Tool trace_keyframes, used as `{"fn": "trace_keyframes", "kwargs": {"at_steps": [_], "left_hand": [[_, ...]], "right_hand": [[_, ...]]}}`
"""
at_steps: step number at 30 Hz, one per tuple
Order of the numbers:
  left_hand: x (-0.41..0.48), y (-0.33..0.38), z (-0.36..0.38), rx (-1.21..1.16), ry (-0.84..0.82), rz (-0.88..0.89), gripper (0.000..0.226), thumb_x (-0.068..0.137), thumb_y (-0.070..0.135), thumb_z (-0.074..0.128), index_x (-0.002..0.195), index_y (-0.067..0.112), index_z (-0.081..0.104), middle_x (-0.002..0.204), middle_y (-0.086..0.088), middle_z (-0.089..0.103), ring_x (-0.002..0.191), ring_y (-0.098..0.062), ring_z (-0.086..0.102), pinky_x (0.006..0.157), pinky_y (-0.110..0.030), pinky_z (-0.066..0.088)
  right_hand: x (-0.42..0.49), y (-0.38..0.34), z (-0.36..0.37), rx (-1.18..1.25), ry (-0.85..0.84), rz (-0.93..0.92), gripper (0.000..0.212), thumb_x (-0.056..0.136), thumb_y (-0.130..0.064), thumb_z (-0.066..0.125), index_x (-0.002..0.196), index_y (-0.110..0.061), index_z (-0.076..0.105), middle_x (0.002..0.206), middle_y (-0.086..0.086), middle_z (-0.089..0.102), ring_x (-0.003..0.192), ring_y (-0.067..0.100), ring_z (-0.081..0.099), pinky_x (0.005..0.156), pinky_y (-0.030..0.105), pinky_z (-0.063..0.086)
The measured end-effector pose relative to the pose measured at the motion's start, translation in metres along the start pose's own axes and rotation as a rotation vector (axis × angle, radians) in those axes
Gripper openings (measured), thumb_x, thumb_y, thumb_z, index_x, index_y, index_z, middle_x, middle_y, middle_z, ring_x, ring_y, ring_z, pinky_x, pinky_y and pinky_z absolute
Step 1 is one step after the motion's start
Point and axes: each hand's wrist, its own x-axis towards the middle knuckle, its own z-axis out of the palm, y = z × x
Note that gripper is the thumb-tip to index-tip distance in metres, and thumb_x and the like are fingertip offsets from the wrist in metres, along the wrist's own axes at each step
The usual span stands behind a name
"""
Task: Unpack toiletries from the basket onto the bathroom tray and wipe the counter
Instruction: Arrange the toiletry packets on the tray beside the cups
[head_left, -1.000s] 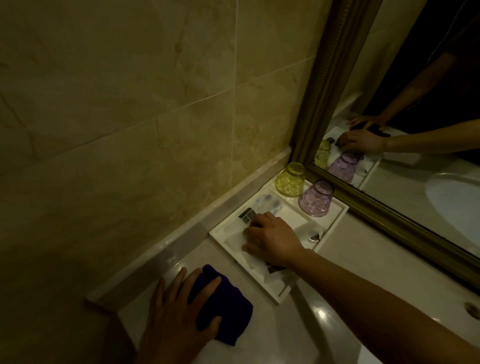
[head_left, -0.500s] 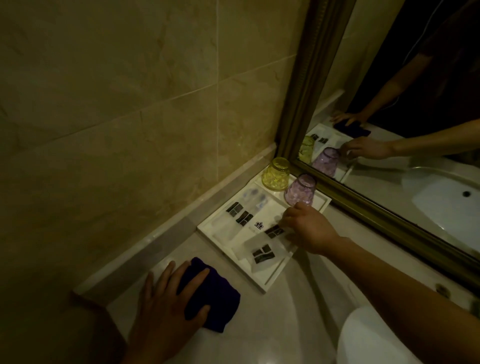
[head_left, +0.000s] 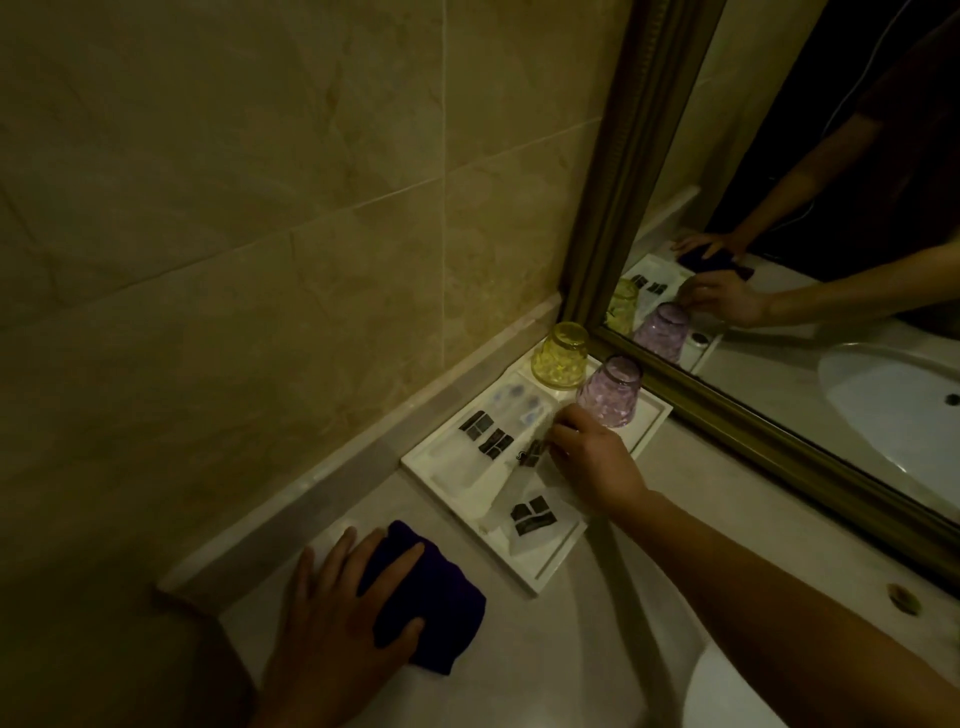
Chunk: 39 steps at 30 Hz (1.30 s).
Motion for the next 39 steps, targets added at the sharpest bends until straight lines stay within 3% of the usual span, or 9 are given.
{"fn": "trace_keyframes", "kwargs": {"at_steps": [4, 7, 12, 16, 20, 25, 29, 33, 39], "left_hand": [[-0.001, 0.001, -0.004, -0.013, -0.003, 0.019, 0.078, 0.077, 0.075, 0.040, 0.144, 0.062, 0.002, 0.158, 0.006, 0.029, 0.147, -0.023, 0.018, 0.116, -0.058, 0.005], [-0.003, 0.003, -0.006, -0.011, -0.017, 0.040, 0.078, 0.076, 0.070, 0.049, 0.147, 0.053, 0.020, 0.151, 0.000, 0.043, 0.141, -0.029, 0.034, 0.110, -0.063, 0.023], [-0.003, 0.002, -0.007, -0.013, -0.007, 0.047, 0.080, 0.075, 0.071, 0.048, 0.147, 0.053, 0.019, 0.148, 0.000, 0.047, 0.138, -0.028, 0.038, 0.106, -0.064, 0.030], [-0.003, 0.001, -0.004, -0.010, 0.020, 0.039, 0.083, 0.075, 0.071, 0.048, 0.148, 0.056, 0.010, 0.151, 0.002, 0.043, 0.142, -0.026, 0.032, 0.110, -0.062, 0.022], [-0.002, 0.002, -0.004, -0.004, 0.003, 0.038, 0.083, 0.075, 0.071, 0.049, 0.148, 0.055, 0.013, 0.150, 0.001, 0.044, 0.141, -0.027, 0.033, 0.111, -0.061, 0.022], [-0.001, 0.000, -0.006, 0.014, -0.028, 0.034, 0.081, 0.075, 0.073, 0.048, 0.148, 0.052, 0.020, 0.147, 0.000, 0.047, 0.138, -0.028, 0.039, 0.107, -0.063, 0.030], [0.000, -0.001, -0.001, 0.011, -0.012, 0.028, 0.082, 0.076, 0.074, 0.045, 0.148, 0.057, 0.008, 0.151, 0.002, 0.043, 0.141, -0.027, 0.034, 0.110, -0.062, 0.023], [-0.001, -0.002, 0.002, 0.008, -0.005, 0.003, 0.081, 0.076, 0.075, 0.042, 0.144, 0.062, 0.000, 0.154, 0.005, 0.037, 0.144, -0.024, 0.027, 0.114, -0.058, 0.014], [0.001, -0.004, 0.004, 0.005, -0.012, 0.004, 0.079, 0.076, 0.078, 0.036, 0.144, 0.062, -0.002, 0.158, 0.007, 0.030, 0.147, -0.022, 0.018, 0.117, -0.057, 0.006]], "right_hand": [[-0.002, -0.001, 0.009, 0.028, -0.130, 0.127, 0.020, 0.084, -0.015, 0.066, 0.102, -0.010, 0.074, 0.107, 0.009, 0.062, 0.091, 0.027, 0.062, 0.076, 0.038, 0.054], [0.002, -0.003, 0.009, 0.035, -0.091, 0.164, 0.017, 0.087, -0.021, 0.066, 0.100, -0.013, 0.075, 0.100, 0.006, 0.062, 0.086, 0.023, 0.062, 0.072, 0.031, 0.051], [0.006, -0.012, 0.013, 0.045, -0.169, 0.130, 0.020, 0.087, -0.014, 0.064, 0.103, -0.009, 0.075, 0.104, 0.012, 0.062, 0.093, 0.030, 0.062, 0.078, 0.035, 0.053], [0.006, -0.010, 0.015, 0.059, -0.116, 0.197, 0.020, 0.087, -0.014, 0.063, 0.103, -0.011, 0.075, 0.109, 0.008, 0.062, 0.095, 0.026, 0.061, 0.079, 0.030, 0.049], [-0.001, -0.012, 0.013, -0.004, -0.179, 0.171, 0.021, 0.088, -0.021, 0.061, 0.103, -0.014, 0.074, 0.106, 0.006, 0.062, 0.095, 0.028, 0.058, 0.075, 0.036, 0.051], [-0.017, -0.013, 0.000, 0.051, -0.019, 0.323, 0.023, 0.092, -0.033, 0.059, 0.108, -0.022, 0.072, 0.105, -0.002, 0.067, 0.094, 0.020, 0.061, 0.072, 0.034, 0.052], [-0.031, -0.016, -0.011, 0.033, -0.371, 0.332, 0.063, 0.075, -0.073, 0.057, 0.125, -0.034, 0.060, 0.109, -0.008, 0.066, 0.099, 0.016, 0.059, 0.083, 0.037, 0.051], [-0.031, -0.024, -0.005, -0.094, -0.414, 0.261, 0.056, 0.079, -0.054, 0.066, 0.129, -0.029, 0.059, 0.113, -0.001, 0.063, 0.103, 0.020, 0.058, 0.089, 0.037, 0.047], [-0.021, -0.026, -0.007, 0.160, -0.427, 0.435, 0.028, 0.087, -0.021, 0.065, 0.115, -0.016, 0.068, 0.110, 0.007, 0.063, 0.100, 0.024, 0.061, 0.085, 0.034, 0.051]]}}
